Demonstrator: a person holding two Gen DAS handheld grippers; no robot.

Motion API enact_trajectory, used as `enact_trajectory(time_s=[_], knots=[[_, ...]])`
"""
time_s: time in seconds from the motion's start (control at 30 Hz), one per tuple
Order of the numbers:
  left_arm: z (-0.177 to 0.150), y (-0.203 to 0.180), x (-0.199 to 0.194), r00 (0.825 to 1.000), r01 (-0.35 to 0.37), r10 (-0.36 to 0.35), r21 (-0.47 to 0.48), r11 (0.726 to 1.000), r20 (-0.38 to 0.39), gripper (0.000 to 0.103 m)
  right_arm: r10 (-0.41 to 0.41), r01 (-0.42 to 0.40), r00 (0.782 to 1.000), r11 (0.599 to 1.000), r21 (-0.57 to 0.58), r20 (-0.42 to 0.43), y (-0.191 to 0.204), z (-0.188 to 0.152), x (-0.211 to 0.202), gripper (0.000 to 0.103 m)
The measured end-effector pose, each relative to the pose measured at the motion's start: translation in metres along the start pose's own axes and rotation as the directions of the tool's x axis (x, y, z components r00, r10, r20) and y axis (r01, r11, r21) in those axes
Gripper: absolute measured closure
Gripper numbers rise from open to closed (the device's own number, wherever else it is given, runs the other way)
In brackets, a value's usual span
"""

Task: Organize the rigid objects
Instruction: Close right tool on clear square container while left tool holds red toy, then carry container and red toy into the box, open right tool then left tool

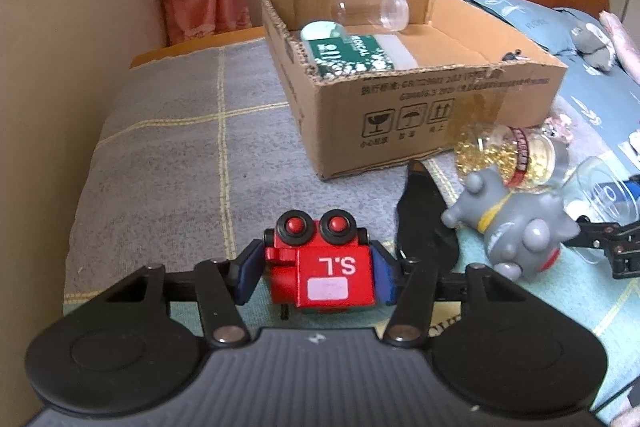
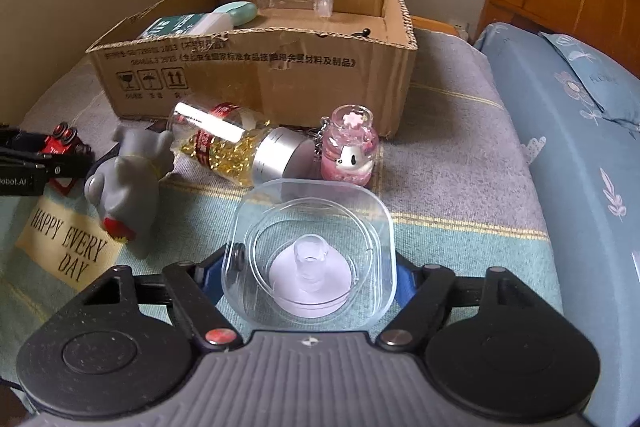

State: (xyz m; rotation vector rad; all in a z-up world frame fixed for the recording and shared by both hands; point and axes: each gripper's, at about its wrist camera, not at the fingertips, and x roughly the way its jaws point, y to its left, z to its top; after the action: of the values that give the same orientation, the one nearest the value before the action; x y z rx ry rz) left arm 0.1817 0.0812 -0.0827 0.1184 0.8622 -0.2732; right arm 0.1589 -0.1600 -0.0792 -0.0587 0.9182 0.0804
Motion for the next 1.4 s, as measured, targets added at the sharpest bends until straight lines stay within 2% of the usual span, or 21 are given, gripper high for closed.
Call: enact_trajectory(time_s=[0.4, 0.47, 0.73, 1.1, 1.27, 1.4], knots=[[0.008, -0.007, -0.035, 1.0, 0.028, -0.028, 0.061, 0.998, 0.01, 0.05, 0.071, -0.069, 0.997, 0.99, -0.127, 0.012, -0.004, 0.005, -0.035, 0.022], [0.009, -0.009, -0.04, 1.0, 0.022, -0.024, 0.073, 0.997, 0.015, 0.051, 0.063, -0.061, 0.998, 0.988, -0.143, 0.013, -0.003, 0.008, -0.037, 0.022], [0.019, -0.016, -0.06, 0.998, 0.04, -0.046, 0.103, 0.994, 0.052, 0.051, 0.098, -0.09, 0.994, 0.985, -0.144, 0.053, -0.01, 0.02, -0.053, 0.022], [0.06, -0.027, -0.08, 0.986, 0.098, -0.117, 0.158, 0.983, 0.116, 0.051, 0.136, -0.105, 0.978, 0.977, -0.187, 0.161, -0.015, 0.078, -0.069, 0.022], [0.091, -0.026, -0.081, 0.979, 0.118, -0.144, 0.176, 0.977, 0.143, 0.051, 0.157, -0.118, 0.97, 0.972, -0.205, 0.186, -0.015, 0.113, -0.062, 0.022], [0.117, -0.026, -0.072, 0.979, 0.1, -0.133, 0.202, 0.974, 0.154, 0.051, 0.164, -0.123, 0.969, 0.968, -0.217, 0.182, -0.011, 0.139, -0.047, 0.022]])
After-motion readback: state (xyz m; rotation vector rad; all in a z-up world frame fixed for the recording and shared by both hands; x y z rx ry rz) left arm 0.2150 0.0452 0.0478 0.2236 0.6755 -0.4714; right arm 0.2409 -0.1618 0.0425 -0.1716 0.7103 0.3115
